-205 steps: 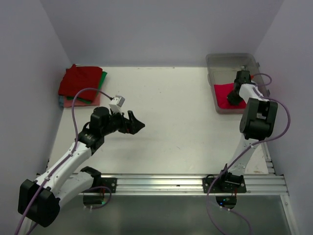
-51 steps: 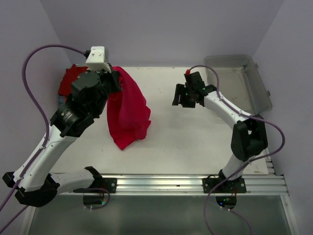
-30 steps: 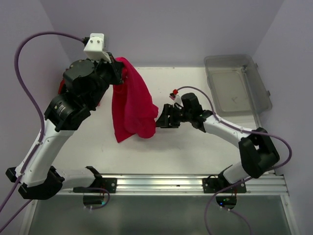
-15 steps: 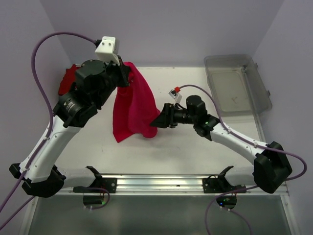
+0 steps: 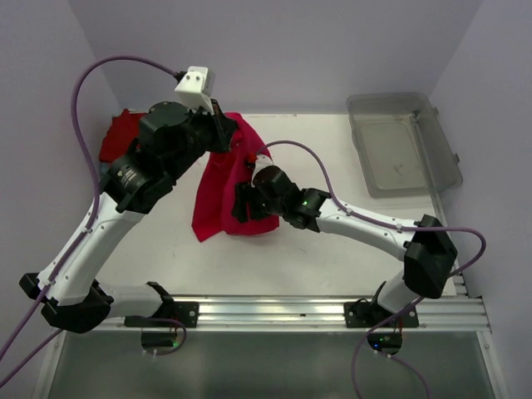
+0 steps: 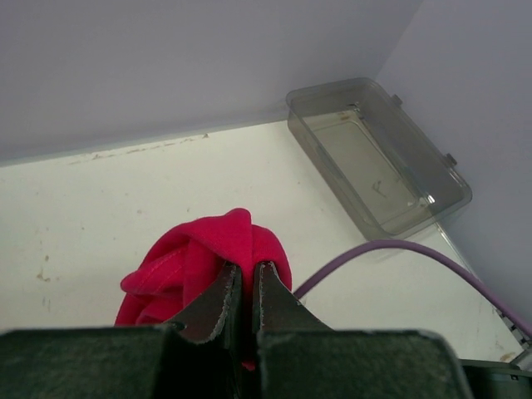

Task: Fold and stack the t-shirts
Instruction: Flatten the tshirt out

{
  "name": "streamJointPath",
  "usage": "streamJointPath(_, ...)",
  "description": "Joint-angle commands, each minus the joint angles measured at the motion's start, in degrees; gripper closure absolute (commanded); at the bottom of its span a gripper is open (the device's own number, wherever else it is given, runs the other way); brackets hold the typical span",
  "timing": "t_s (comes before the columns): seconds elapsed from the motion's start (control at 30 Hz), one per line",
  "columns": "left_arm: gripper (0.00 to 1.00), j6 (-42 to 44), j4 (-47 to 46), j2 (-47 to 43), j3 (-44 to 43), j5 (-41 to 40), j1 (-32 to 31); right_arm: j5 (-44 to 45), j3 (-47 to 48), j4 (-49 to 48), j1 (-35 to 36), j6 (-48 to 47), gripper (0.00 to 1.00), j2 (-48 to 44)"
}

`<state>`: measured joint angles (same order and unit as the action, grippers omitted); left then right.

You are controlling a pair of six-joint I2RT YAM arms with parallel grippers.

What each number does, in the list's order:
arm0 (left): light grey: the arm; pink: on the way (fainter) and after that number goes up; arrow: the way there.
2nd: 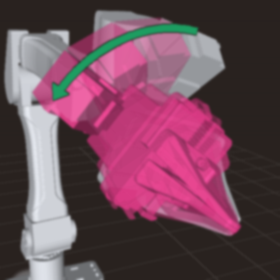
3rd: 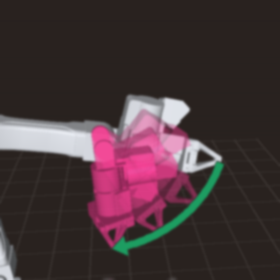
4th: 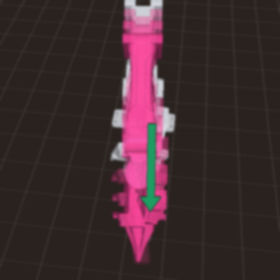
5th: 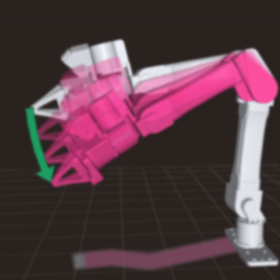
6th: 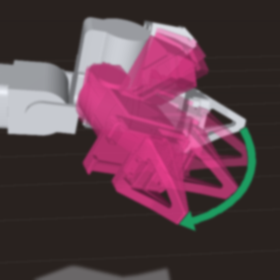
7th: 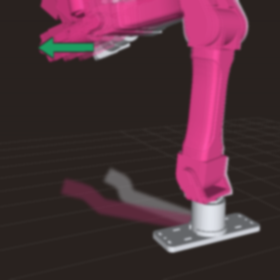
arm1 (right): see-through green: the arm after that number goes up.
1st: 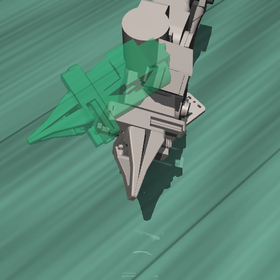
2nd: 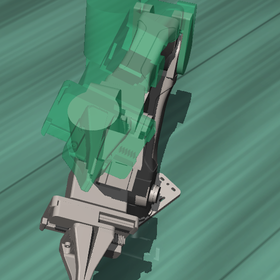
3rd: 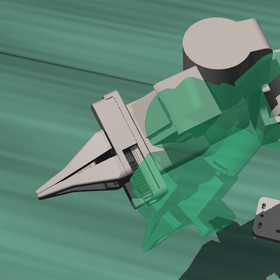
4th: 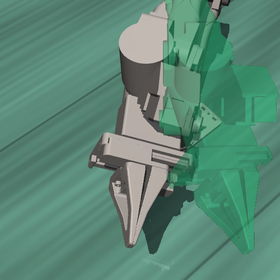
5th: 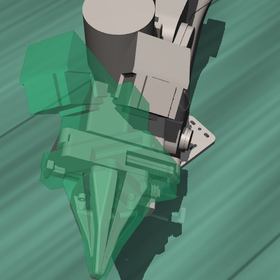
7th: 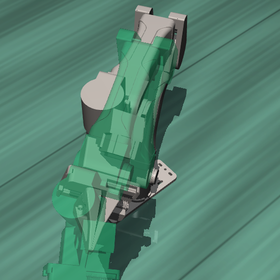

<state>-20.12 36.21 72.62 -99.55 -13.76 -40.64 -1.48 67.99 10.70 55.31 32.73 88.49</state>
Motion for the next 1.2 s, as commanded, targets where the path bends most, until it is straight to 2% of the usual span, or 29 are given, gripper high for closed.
streamJointPath(0.0, 1.0, -2.6, -3.9, -2.7, 1.5, 2.6, 0.0, 26.4, 8.0, 12.9, 0.4, -1.6, 0.36, 3.6)
streamJointPath(0.13, 1.0, -3.5, -4.5, -6.0, 4.4, 2.3, 0.0, 38.4, 12.9, 18.2, 0.4, 0.3, 0.36, 7.6)
streamJointPath(0.23, 1.0, -3.9, -4.6, -7.4, 5.9, 2.3, 0.0, 42.1, 14.5, 17.3, 0.4, 0.3, 0.39, 10.0)
streamJointPath(0.33, 1.0, -4.3, -4.7, -8.6, 7.0, 2.6, 0.0, 43.5, 15.1, 15.2, 0.2, 0.4, 0.52, 12.1)
streamJointPath(0.37, 1.0, -4.5, -4.7, -8.9, 7.2, 2.8, 0.0, 43.9, 15.1, 14.2, 0.2, 0.4, 0.64, 12.3)
streamJointPath(0.4, 1.0, -4.6, -4.8, -9.2, 7.5, 2.9, 0.0, 44.5, 14.9, 13.5, 0.2, 0.8, 0.71, 12.5)
streamJointPath(0.43, 1.0, -4.8, -5.1, -9.8, 7.7, 3.0, -0.1, 45.1, 14.5, 12.3, 0.2, 0.3, 0.74, 12.7)
streamJointPath(0.47, 1.0, -5.0, -5.3, -10.0, 7.9, 3.5, 0.0, 44.6, 14.2, 9.8, -0.2, -0.3, 0.74, 12.8)
streamJointPath(0.5, 1.0, -5.1, -5.6, -10.2, 8.2, 3.7, 0.0, 43.8, 14.5, 9.5, -0.6, -0.8, 0.72, 13.5)
streamJointPath(0.53, 1.0, -5.4, -5.8, -10.7, 8.2, 3.9, 0.0, 42.7, 15.0, 9.4, -1.1, -0.7, 0.61, 13.7)
streamJointPath(0.63, 1.0, -5.3, -5.4, -10.9, 8.2, 4.2, -0.1, 38.7, 16.4, 9.4, -3.4, -0.9, 0.37, 14.4)
streamJointPath(0.73, 1.0, -5.0, -4.8, -11.2, 7.6, 3.5, 0.0, 39.4, 14.9, 7.0, -4.2, -4.0, 0.24, 13.6)
streamJointPath(0.83, 1.0, -4.6, -4.7, -11.5, 6.9, 2.7, 0.0, 33.7, 10.5, 1.9, -5.6, -7.5, 0.18, 12.5)
streamJointPath(0.97, 1.0, -4.3, -4.1, -11.4, 5.5, 2.3, 0.0, 23.5, 3.5, -7.2, -9.1, -8.8, 0.17, 10.9)
streamJointPath(1.17, 1.0, -4.1, -3.2, -11.1, 3.4, 2.5, 0.0, 18.6, 0.8, -17.7, -12.5, -13.5, 0.18, 15.0)
